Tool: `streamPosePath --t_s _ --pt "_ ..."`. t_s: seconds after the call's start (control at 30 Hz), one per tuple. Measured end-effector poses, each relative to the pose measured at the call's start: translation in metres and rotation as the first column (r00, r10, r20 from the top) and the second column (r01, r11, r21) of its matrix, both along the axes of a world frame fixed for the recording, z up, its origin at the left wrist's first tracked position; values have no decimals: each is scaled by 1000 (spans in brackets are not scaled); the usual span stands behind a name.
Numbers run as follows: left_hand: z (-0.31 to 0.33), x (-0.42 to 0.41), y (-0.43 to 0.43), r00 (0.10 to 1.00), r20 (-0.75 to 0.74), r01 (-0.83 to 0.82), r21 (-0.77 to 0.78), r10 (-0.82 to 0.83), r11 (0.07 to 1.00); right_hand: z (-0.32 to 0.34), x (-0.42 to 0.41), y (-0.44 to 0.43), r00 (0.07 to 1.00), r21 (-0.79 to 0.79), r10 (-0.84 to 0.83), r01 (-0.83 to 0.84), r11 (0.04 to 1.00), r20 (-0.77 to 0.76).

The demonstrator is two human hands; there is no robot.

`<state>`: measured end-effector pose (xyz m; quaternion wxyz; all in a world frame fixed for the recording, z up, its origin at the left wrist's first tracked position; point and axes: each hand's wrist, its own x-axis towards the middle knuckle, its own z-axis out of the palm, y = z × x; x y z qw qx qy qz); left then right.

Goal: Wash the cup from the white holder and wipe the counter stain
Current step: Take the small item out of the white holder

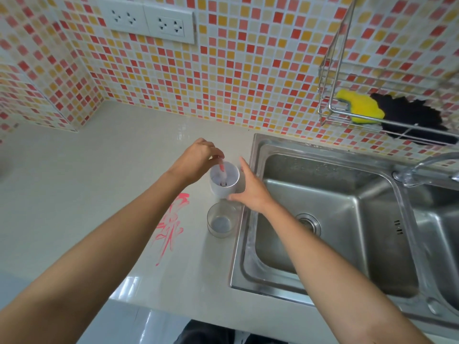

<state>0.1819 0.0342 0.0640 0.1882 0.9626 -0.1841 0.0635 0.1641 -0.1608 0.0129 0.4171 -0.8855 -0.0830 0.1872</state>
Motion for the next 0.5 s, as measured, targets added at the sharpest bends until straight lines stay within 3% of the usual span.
streamPosePath --t_s 0.2,0.5 --pt "15 -7 -22 999 -25 -35 -148 32 988 11 -10 -52 985 -36 -154 157 987 74" --pt "42 -7 -124 993 -114 9 -255 -39 967 33 -32 -144 922 -52 -360 370 927 141"
